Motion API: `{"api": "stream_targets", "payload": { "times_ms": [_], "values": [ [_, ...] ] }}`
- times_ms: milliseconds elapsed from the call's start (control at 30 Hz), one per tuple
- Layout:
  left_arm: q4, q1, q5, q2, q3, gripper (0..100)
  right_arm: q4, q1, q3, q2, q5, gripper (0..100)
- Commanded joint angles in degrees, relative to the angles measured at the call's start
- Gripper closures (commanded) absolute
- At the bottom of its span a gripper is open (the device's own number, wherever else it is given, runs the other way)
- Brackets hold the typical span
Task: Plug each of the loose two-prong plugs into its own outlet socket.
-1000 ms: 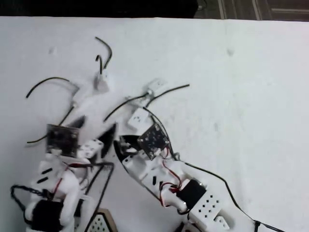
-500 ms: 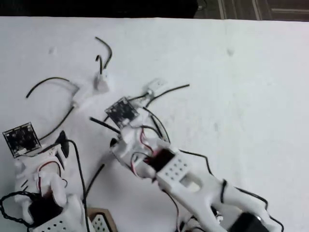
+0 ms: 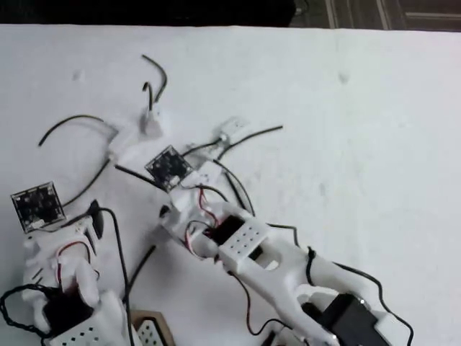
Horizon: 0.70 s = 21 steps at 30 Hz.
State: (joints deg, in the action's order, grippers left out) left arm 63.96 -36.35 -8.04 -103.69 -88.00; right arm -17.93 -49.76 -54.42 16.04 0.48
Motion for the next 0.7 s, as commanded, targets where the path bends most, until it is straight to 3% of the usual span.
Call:
{"api": "stream_targets", "payload": {
  "times_ms": [0, 667],
  "values": [
    [0.18, -3.82, -0.44, -0.57, 0.44, 70, 2.15, 1.10, 0.79, 0.13, 0.70, 98.1],
    [0.18, -3.82, -0.53, -0.57, 0.35, 71, 6.55, 0.84, -3.08, 0.66, 2.64, 98.1]
  ]
}}
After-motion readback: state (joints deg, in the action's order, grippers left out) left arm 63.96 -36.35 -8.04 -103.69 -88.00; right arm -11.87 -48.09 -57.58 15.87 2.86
